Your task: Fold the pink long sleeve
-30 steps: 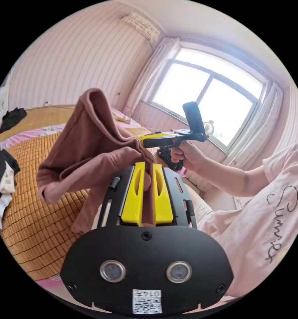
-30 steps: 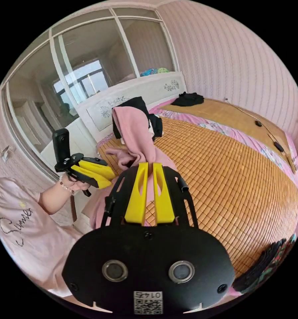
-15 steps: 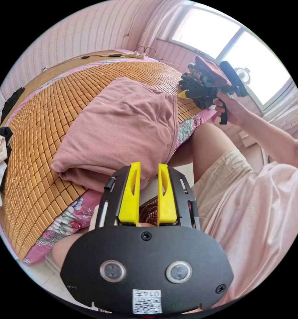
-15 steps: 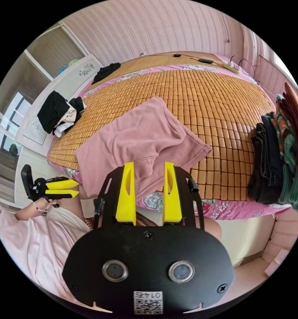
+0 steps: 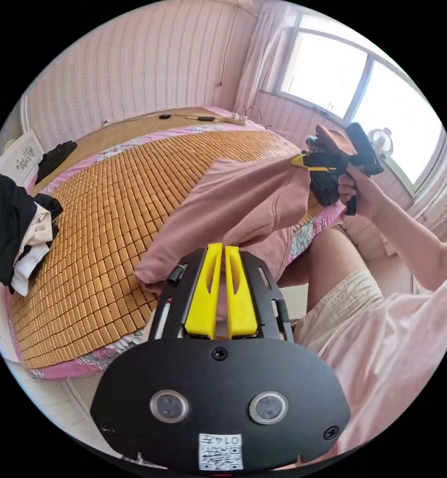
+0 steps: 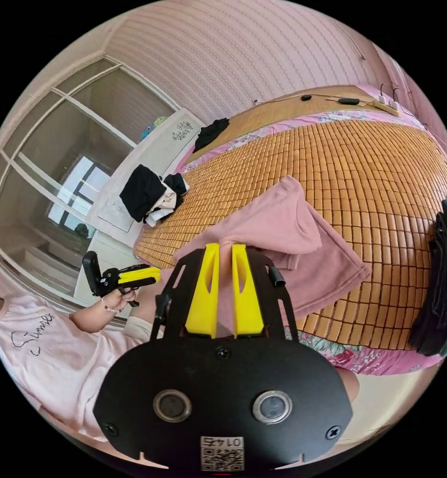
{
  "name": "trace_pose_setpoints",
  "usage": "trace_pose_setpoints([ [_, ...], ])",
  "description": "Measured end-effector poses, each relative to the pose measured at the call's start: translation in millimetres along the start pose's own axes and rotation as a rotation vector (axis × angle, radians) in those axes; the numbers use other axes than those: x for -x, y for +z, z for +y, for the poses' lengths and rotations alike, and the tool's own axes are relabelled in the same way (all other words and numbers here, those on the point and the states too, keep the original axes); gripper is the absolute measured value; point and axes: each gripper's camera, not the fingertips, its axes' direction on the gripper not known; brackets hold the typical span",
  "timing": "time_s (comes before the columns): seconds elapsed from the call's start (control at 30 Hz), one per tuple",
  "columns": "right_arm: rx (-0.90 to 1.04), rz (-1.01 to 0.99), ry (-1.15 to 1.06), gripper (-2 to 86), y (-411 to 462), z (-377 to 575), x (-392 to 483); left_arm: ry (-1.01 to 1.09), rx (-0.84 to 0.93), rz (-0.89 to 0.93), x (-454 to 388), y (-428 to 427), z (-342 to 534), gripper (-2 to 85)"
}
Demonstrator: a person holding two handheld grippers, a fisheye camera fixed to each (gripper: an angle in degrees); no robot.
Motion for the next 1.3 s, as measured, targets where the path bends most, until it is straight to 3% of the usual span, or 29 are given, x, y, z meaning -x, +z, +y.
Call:
trace_pose_setpoints([
  [0.13,-0.115,-0.049,-0.160,2.9,-38.7,-23.1,46.0,-0.108,-0.264,-0.038,28.3,-70.7,-24.2,-0.9],
  [0.27,-0.224,-0.097,-0.306,2.8,-83.2,-34.1,89.6,-0.081,-0.499,-0.061,31.0,-143.2,-43.0,-1.0],
  [0.43,-0.301,-0.118,-0.507,3.0,-165.2,-44.6,156.7,-0.011,-0.668,0.024,25.7,-204.1,-55.2,-1.0],
  [0.6,-0.234,-0.005,-0.601,3.8,-198.8,-106.9,191.2,0.048,-0.750,0.032,43.0,-227.8,-107.8,-0.9],
  [0.77,0.018,0.180,-0.491,4.7,-123.5,-219.1,150.7,-0.097,-0.533,-0.028,122.4,-144.7,-221.9,0.7],
  [0.9,0.169,0.219,-0.193,8.6,-23.7,-251.4,64.9,-0.231,-0.334,-0.056,169.1,-61.4,-240.6,3.7],
  [0.97,0.169,0.188,-0.189,10.3,0.1,-226.9,54.7,-0.182,-0.216,0.017,172.4,-12.0,-220.8,4.6],
  [1.13,0.374,0.221,-0.269,10.3,74.8,-90.9,58.4,-0.135,0.046,0.093,156.9,77.2,-154.0,4.3],
  [1.3,0.559,0.056,-0.270,13.5,134.1,-2.4,91.3,-0.115,0.156,0.162,122.7,114.6,-110.6,4.7],
])
